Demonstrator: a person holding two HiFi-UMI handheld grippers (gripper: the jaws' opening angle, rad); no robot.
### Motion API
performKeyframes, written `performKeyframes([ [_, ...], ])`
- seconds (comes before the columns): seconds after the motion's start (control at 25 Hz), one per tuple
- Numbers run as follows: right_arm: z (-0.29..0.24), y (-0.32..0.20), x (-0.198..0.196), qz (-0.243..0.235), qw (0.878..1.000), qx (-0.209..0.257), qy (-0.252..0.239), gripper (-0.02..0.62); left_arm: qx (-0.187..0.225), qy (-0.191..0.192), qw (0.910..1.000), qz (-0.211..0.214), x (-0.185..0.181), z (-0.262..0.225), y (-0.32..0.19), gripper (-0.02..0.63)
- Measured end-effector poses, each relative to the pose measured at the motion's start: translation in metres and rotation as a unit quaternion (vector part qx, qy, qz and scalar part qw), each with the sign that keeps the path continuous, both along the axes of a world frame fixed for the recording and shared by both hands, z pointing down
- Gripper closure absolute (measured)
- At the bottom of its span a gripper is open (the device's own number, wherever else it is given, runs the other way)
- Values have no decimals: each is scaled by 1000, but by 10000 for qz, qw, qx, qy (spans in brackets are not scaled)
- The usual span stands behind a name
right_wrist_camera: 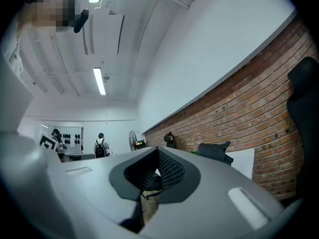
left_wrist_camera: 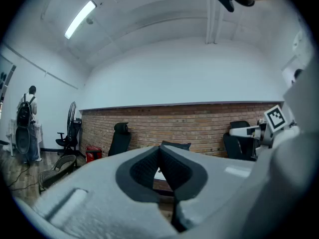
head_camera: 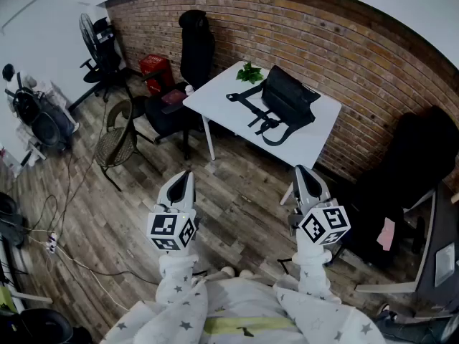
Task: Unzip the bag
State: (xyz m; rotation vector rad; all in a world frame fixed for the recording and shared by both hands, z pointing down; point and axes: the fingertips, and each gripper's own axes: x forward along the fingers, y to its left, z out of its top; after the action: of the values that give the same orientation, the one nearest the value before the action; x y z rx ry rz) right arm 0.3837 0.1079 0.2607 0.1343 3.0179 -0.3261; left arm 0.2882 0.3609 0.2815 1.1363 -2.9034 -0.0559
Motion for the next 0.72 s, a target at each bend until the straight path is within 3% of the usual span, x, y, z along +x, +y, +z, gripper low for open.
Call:
performKeyframes([
  [0.72, 4, -18, -1, 66, 9997, -241, -29, 586, 4, 67, 9999, -116, -2, 0, -8, 607],
])
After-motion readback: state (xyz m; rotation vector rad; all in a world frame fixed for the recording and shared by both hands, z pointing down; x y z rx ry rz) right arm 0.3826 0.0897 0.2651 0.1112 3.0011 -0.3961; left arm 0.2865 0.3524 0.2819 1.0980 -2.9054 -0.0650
